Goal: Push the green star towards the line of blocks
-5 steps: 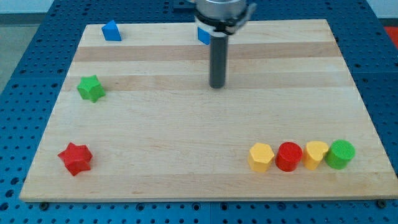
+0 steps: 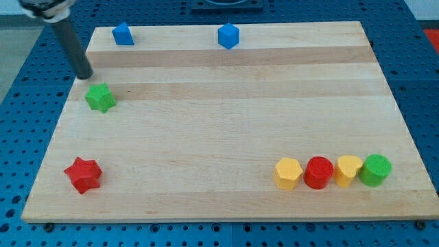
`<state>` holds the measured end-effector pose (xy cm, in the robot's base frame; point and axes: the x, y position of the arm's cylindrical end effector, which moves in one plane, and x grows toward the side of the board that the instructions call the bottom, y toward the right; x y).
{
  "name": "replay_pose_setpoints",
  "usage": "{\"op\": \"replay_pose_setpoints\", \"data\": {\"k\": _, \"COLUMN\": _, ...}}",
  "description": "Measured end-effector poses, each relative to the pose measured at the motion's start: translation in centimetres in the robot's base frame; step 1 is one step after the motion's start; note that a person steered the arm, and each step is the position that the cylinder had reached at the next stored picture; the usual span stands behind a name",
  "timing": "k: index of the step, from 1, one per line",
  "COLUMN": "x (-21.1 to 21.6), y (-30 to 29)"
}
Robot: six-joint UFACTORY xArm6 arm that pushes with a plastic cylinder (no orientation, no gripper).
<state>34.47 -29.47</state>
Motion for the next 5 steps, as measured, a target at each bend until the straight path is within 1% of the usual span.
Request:
{"op": "replay_pose_setpoints", "data": {"k": 1, "x": 2.0, "y": -1.0}}
{"op": "replay_pose_setpoints", "data": {"k": 2, "x": 3.5, "y": -0.1}}
{"op": "replay_pose_setpoints", "data": {"k": 4, "x": 4.2, "y": 6.2}}
{"op": "replay_pose_setpoints", "data": {"k": 5, "x": 6.3, "y": 7.9}}
